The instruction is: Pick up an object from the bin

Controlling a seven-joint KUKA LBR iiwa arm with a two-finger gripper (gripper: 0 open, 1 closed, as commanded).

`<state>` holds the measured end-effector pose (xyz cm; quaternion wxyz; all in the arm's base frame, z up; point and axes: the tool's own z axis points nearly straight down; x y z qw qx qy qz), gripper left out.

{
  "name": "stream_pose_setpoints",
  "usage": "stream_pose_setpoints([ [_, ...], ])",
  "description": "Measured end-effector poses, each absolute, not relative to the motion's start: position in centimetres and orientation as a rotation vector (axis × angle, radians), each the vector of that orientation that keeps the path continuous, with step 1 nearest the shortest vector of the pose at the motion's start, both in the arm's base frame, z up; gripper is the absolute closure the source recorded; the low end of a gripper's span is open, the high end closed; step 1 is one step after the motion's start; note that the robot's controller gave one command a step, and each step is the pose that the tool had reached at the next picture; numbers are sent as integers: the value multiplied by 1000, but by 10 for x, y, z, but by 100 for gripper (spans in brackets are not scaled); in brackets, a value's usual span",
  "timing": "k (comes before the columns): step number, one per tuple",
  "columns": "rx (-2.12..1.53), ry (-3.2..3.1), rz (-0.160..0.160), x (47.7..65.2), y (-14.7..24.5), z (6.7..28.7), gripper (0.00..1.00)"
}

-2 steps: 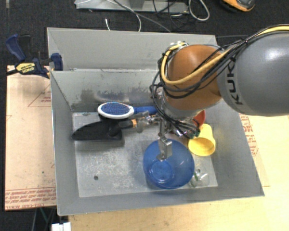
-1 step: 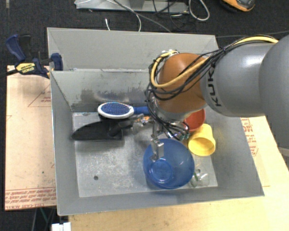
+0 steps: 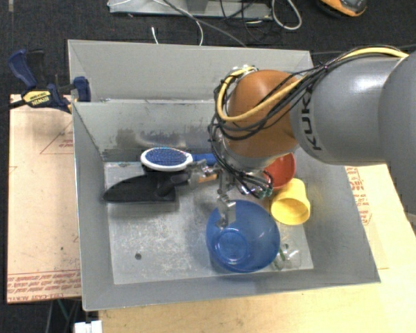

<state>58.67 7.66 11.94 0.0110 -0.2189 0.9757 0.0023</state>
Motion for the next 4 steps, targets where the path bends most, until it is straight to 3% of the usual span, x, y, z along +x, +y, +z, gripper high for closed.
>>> stream_pose_setpoints([
  [1,-635,3041,7,600,124,77,0],
  [2,-543,3054,8,602,88,128,0],
  [3,-586,3044,16,638,125,85,0],
  [4,-518,3051,7,625,80,104,0],
])
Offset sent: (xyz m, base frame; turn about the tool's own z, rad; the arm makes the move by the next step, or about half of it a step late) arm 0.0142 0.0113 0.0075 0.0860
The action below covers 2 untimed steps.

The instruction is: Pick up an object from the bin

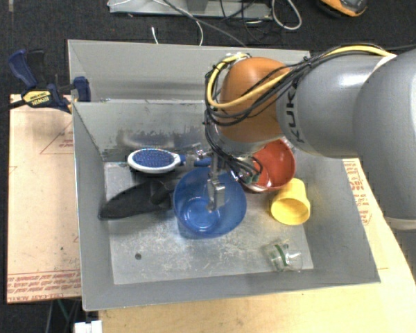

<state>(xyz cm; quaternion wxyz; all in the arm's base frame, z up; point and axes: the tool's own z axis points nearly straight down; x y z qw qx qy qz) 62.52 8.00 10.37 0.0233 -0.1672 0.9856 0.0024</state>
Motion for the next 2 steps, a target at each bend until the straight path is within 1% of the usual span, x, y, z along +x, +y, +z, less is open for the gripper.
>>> stream_pose_setpoints([
  [1,-526,3052,18,642,100,106,0],
  [2,-406,3069,14,617,124,71,0],
])
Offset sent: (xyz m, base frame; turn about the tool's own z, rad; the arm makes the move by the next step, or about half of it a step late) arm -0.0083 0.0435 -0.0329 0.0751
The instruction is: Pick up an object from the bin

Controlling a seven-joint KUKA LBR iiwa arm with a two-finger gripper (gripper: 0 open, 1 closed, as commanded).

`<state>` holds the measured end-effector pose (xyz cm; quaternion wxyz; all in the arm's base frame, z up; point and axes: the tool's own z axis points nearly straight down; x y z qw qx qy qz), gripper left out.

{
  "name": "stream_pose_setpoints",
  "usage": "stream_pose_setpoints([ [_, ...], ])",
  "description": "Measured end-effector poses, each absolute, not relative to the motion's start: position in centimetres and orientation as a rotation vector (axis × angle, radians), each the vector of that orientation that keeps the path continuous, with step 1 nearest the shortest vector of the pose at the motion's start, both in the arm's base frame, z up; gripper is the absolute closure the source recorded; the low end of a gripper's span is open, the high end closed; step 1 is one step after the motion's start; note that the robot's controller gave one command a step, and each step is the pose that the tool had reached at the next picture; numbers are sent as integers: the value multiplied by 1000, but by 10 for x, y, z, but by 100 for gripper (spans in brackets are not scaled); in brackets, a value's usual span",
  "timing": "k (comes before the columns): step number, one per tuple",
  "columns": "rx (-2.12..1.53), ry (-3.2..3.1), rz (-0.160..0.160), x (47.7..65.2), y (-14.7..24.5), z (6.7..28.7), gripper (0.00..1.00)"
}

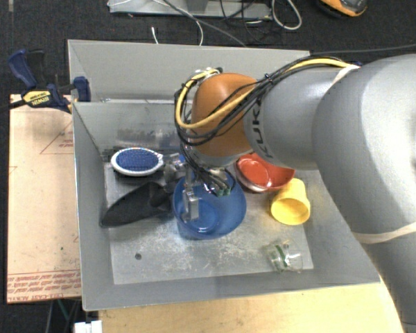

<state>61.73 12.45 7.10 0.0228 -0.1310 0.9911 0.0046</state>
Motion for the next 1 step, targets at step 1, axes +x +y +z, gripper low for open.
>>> stream_pose_setpoints([
  [1,-412,3071,8,632,127,71,100],
])
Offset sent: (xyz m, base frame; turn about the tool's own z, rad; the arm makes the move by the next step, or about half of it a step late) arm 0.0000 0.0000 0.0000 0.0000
